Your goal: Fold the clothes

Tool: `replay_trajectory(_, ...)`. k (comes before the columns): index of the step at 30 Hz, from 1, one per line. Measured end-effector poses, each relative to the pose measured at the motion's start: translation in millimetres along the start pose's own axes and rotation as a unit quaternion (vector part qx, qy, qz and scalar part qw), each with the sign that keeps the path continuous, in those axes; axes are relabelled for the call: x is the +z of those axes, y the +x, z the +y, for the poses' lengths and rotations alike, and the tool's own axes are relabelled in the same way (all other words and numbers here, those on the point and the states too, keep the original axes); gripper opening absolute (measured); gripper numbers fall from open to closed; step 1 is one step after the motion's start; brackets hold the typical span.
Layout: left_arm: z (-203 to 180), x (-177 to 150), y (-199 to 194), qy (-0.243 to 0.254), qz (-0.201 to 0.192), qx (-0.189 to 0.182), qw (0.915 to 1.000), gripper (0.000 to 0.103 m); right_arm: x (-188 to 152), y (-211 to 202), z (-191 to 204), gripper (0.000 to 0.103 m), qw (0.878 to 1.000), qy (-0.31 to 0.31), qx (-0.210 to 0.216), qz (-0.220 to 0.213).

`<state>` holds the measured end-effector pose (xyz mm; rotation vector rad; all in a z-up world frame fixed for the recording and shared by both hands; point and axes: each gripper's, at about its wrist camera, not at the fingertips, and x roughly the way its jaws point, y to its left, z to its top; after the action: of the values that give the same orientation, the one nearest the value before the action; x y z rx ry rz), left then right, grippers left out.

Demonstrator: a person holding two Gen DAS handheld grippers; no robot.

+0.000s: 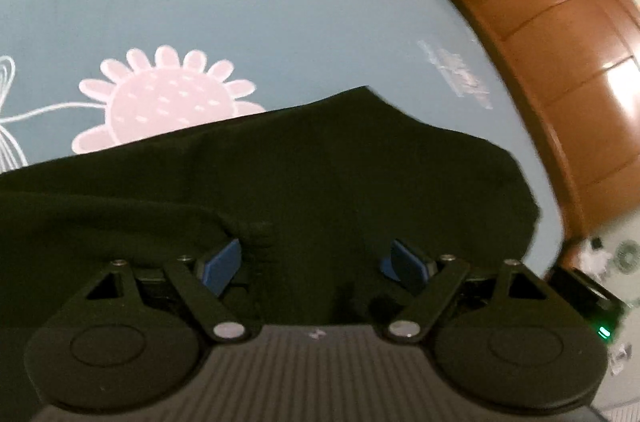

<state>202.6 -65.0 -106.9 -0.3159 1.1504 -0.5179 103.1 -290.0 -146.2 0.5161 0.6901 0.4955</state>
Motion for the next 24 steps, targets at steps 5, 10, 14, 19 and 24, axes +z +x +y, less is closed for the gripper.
replay_trajectory(5,2.9,6.8,-0.7,-0.036,-0.005,-0.003,0.9993,0.083,1.2,-0.1,-1.8,0.077,1.000,0.009,0.006,0.002)
replay_trajectory(10,-15.8,-15.8,-34.7,-0.044,-0.031,-0.020,0.9983,0.085,0.8,0.1,0.0,0.078,1.000,0.009,0.005,0.002)
replay_trajectory(14,-36.6,-52.9,-50.7,-0.033,-0.055,0.012,0.9979,0.085,1.5,-0.6,-1.4,0.078,1.000,0.026,0.011,-0.003)
replay_trajectory(19,-30.3,-85.3,-23.0,-0.072,-0.016,0.004,0.9973,0.086,4.8,-3.8,-6.2,0.078,0.998,0.052,0.031,-0.012)
replay_trajectory(24,-33.6,-89.1,-36.4,-0.087,-0.039,-0.001,0.9955,0.087,7.3,-2.2,-4.7,0.078,0.998,0.062,0.012,-0.016)
